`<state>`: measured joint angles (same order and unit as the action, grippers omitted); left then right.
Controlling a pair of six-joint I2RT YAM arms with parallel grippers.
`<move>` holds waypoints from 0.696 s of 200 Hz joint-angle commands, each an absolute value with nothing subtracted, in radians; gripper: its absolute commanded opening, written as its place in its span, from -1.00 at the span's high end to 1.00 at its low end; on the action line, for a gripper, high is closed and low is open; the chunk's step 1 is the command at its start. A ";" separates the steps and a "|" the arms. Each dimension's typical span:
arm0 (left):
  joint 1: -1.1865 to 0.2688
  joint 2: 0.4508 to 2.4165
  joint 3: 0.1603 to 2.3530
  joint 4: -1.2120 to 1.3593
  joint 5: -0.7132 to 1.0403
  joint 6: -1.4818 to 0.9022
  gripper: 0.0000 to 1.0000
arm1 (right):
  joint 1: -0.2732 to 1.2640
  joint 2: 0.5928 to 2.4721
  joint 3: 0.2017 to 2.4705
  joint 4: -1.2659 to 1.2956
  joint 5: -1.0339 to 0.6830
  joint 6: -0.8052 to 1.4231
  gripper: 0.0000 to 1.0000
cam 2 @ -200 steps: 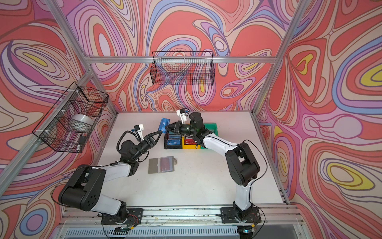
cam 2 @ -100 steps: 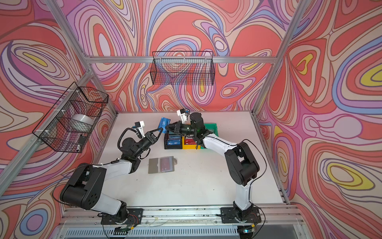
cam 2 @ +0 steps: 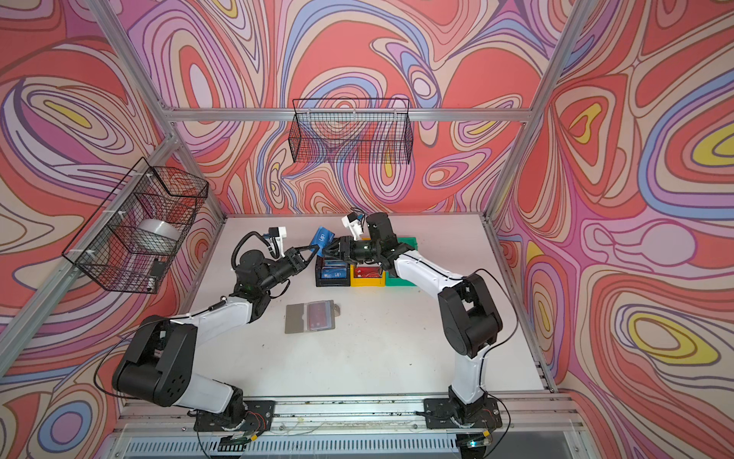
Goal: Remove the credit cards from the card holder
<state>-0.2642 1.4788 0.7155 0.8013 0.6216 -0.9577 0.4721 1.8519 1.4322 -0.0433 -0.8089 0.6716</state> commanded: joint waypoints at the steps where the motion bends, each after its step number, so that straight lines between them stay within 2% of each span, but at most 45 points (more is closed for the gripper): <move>1: -0.241 1.437 0.792 0.515 0.730 -0.833 1.00 | 0.381 1.778 1.500 -0.263 -0.828 0.492 -0.01; 32: -0.200 1.480 0.953 0.156 0.900 -0.693 1.00 | 0.296 1.779 1.606 -0.454 -0.986 0.314 -0.04; 46: -0.188 1.513 0.996 0.114 1.017 -0.651 1.00 | 0.286 1.835 1.679 -0.580 -1.088 0.184 -0.04; 66: -0.178 1.561 1.052 0.039 1.087 -0.609 1.00 | 0.286 1.922 1.813 -0.788 -1.175 0.012 0.06; 85: -0.178 1.599 1.109 -0.076 1.143 -0.538 1.00 | 0.287 2.006 1.943 -0.965 -1.151 -0.111 0.16; 113: -0.178 1.619 1.109 -0.089 1.163 -0.506 1.00 | 0.287 2.145 2.152 -1.262 -1.161 -0.322 0.23; 139: -0.178 1.629 1.103 -0.074 1.193 -0.500 1.00 | 0.288 2.192 2.154 -1.255 -1.168 -0.321 0.24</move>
<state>-0.1822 1.6199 1.0908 -0.0319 1.1244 -0.5568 0.2867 2.1643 2.1452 -1.1007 -1.1305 -0.2062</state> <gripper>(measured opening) 0.050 0.382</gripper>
